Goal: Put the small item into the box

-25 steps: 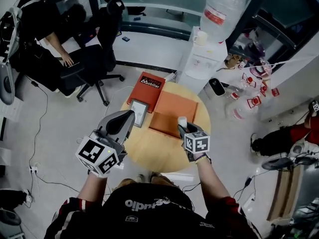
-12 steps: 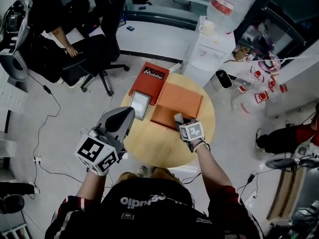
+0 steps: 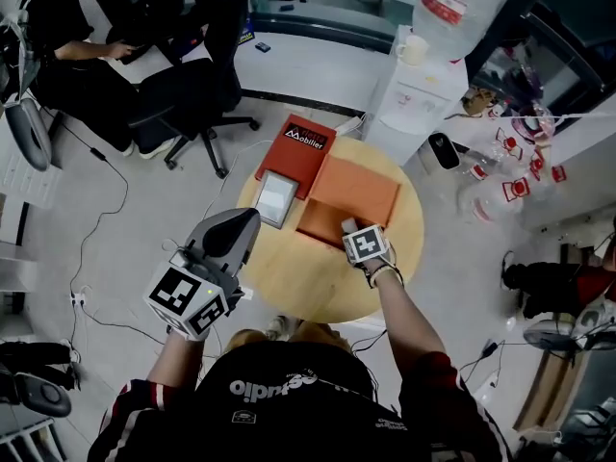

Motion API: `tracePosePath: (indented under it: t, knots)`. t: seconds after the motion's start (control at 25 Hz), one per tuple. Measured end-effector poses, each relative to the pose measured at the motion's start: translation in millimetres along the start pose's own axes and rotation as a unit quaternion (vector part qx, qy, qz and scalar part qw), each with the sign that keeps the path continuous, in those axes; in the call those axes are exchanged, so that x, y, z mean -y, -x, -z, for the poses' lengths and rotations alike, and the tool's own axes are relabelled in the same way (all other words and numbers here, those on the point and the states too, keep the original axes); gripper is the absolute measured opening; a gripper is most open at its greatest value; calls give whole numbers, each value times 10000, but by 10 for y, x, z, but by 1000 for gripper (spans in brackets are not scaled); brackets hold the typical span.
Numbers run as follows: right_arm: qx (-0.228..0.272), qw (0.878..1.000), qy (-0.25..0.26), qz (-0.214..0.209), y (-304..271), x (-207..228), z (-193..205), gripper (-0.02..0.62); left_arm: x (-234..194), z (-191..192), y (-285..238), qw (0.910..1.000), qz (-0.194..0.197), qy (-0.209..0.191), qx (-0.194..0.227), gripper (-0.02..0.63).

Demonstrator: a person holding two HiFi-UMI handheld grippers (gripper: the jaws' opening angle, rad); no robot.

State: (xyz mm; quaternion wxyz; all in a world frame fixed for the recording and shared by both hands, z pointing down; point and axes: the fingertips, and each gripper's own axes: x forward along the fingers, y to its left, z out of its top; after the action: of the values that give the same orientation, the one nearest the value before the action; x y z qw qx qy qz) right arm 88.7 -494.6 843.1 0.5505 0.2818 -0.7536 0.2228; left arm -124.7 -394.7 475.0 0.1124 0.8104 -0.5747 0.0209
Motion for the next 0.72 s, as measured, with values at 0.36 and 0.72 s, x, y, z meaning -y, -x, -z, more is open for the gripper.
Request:
tracePosePath:
  t: [0.36,0.72]
  knots:
    - [486,9971,31,-589,-54,-213,-169,187,-21,70,60,9999,-99,37,-57,15]
    - [589,9971,67,-474,-4,-178,-164,216,-3,35,131,10000,-79,3,-56,17]
